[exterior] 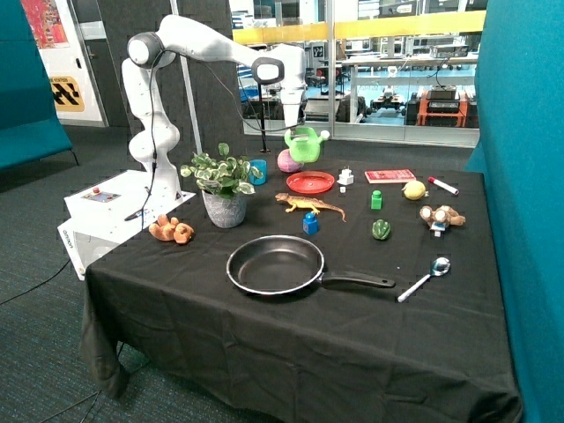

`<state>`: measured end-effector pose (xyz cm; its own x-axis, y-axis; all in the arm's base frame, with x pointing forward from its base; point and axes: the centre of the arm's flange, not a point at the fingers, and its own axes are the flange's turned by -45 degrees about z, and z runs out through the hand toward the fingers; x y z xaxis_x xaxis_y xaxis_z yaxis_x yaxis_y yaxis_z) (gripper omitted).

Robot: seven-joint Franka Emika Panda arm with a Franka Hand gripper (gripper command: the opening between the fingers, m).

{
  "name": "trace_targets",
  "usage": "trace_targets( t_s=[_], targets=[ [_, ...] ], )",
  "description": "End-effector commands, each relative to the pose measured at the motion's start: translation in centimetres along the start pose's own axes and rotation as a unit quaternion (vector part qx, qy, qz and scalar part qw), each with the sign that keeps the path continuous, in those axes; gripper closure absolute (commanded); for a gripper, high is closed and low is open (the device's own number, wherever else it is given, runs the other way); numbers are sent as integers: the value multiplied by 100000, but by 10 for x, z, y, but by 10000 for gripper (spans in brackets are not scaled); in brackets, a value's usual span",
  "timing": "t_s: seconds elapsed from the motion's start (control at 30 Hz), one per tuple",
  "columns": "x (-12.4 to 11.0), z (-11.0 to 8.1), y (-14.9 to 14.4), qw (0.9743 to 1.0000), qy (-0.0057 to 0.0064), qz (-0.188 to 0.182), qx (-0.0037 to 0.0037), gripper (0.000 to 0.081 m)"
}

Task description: Water the pot plant and put the can on the plate

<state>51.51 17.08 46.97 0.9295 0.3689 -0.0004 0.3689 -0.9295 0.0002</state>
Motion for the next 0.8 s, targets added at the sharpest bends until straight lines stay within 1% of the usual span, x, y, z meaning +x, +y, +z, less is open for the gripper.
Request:
trace_targets(
  t_s=[0.0, 0.6, 0.77],
  targets=[
    [12, 11, 1, 99988, 22, -1521, 10, 808],
    [19, 37, 0, 99979, 22, -2073, 10, 808],
    [18, 45, -1, 99987, 22, -1634, 10, 808]
  ],
)
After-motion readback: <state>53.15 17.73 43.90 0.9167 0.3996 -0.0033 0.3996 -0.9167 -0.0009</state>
